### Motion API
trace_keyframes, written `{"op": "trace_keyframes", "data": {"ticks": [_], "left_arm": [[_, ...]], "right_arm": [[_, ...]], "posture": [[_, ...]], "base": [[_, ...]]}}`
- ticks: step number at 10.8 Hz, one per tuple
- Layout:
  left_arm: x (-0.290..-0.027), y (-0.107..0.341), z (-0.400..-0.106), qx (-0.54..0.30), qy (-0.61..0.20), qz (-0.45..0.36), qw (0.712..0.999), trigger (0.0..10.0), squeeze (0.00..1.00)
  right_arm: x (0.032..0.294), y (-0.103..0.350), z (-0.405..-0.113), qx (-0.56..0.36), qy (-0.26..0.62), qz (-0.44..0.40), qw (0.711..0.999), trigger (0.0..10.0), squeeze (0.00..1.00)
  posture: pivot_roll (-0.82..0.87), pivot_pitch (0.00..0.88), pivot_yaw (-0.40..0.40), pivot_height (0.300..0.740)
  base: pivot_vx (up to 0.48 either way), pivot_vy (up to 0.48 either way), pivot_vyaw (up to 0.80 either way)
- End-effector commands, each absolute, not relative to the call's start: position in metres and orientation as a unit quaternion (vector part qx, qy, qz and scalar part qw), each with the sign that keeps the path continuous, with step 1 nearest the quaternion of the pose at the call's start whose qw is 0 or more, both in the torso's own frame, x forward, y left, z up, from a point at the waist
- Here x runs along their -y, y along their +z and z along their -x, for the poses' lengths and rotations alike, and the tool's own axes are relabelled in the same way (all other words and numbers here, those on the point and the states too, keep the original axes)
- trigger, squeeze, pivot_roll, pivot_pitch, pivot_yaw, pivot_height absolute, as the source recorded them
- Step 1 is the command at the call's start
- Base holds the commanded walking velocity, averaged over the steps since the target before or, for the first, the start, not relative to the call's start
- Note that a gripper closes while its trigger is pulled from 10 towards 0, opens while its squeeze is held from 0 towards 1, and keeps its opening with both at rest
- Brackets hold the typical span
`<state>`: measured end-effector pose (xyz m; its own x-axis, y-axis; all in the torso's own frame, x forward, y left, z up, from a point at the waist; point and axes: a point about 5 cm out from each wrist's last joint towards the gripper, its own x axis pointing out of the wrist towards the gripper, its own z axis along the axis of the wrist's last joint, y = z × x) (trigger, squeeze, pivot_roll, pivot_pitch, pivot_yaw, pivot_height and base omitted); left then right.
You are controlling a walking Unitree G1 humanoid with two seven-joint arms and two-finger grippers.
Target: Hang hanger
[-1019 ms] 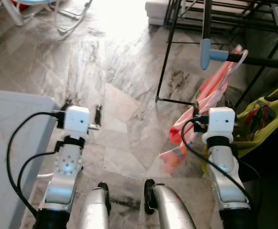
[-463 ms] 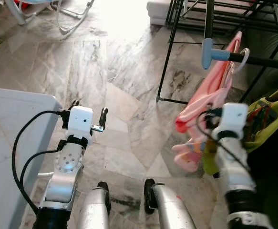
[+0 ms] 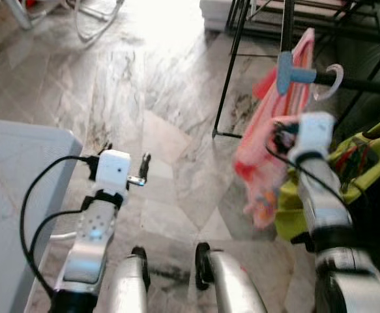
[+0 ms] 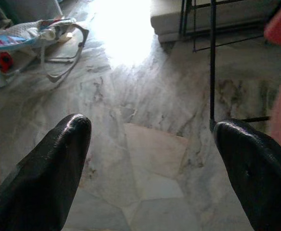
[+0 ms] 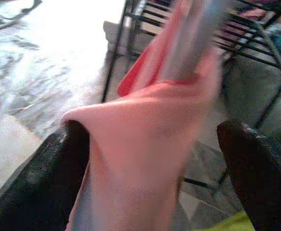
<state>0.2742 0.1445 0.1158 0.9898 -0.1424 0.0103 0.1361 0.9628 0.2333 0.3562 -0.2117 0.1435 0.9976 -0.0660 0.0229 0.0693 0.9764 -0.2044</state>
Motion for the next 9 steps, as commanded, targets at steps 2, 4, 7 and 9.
{"op": "trace_keyframes", "data": {"ticks": [2,4,7,9], "left_arm": [[-0.145,0.115,-0.269,0.007,-0.072,-0.116,0.991,10.0,0.00],[-0.147,0.114,-0.267,0.003,-0.065,-0.114,0.991,10.0,0.00],[-0.142,0.116,-0.267,0.001,-0.074,-0.113,0.991,10.0,0.00],[-0.142,0.115,-0.270,-0.002,-0.079,-0.115,0.990,10.0,0.00]], "right_arm": [[0.222,0.142,-0.360,-0.013,-0.044,0.092,0.995,0.0,0.00],[0.221,0.131,-0.353,-0.027,-0.046,0.084,0.995,0.0,0.00],[0.235,0.123,-0.336,-0.025,-0.068,0.084,0.994,0.0,0.00],[0.257,0.124,-0.324,-0.018,-0.106,0.100,0.989,0.0,0.00]], "posture": [[0.04,0.345,-0.064,0.740],[0.03,0.353,-0.065,0.740],[0.02,0.357,-0.052,0.740],[0.01,0.359,-0.047,0.740]], "base": [[0.000,0.000,0.00],[0.000,0.000,0.00],[0.000,0.000,0.00],[0.000,0.000,0.00]]}}
